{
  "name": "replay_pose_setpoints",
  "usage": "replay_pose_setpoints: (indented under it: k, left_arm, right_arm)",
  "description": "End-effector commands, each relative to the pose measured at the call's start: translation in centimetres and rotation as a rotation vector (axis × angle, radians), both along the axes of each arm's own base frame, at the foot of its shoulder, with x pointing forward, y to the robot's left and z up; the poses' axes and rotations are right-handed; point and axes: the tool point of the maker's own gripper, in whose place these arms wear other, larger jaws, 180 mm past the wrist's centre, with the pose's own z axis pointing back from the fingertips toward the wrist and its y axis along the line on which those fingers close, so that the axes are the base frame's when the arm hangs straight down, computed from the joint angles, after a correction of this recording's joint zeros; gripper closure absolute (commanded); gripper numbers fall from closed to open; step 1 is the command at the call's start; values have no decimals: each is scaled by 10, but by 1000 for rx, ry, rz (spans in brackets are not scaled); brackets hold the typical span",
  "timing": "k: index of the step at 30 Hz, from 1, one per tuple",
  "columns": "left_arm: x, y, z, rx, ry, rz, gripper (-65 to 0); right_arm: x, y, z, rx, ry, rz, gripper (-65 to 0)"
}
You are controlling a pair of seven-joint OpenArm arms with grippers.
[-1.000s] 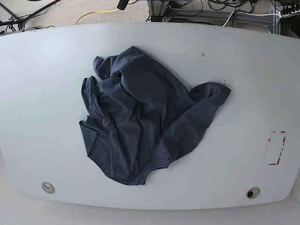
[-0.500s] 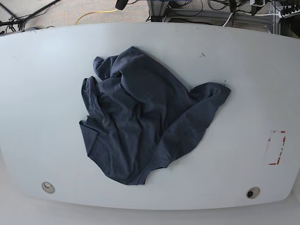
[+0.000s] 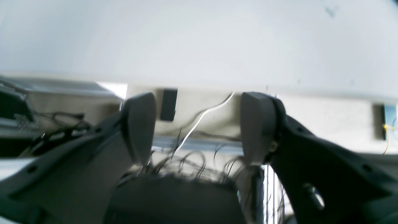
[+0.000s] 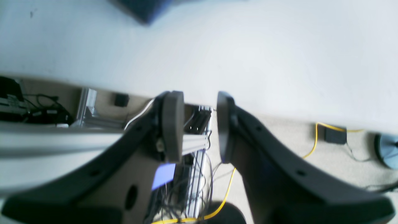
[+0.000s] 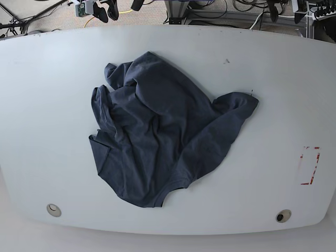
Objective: Fold the T-shirt properly
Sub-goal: 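Lower both grippers toward the crumpled navy T-shirt edges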
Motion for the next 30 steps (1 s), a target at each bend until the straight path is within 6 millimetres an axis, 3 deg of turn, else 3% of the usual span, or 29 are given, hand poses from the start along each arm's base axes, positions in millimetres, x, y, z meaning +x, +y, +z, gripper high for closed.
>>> replay_pose_setpoints:
  k: [1, 5, 8, 12, 16, 24, 30]
  left_arm:
    - [15, 1, 10, 7, -68, -4, -489]
    - [45, -1, 18, 4, -156, -15, -587]
    - [73, -9, 23, -10, -220, -49, -589]
    - [108, -18, 14, -32, -189, -79, -589]
    - [148, -15, 13, -34, -159, -62, -590]
    - [196, -13, 17, -46, -112, -46, -592]
    - [214, -37, 8, -81, -75, -107, -592]
  right_arm:
    - [14, 3, 12, 18, -64, -2, -179]
    - [41, 1, 18, 12, -136, -3, -179]
    - [58, 2, 16, -4, -135, 17, -179]
    - [82, 4, 13, -24, -128, 36, -179]
    - [101, 9, 17, -16, -159, 19, -181]
    - [114, 16, 18, 3, -161, 5, -181]
    - [119, 17, 20, 5, -175, 3, -181]
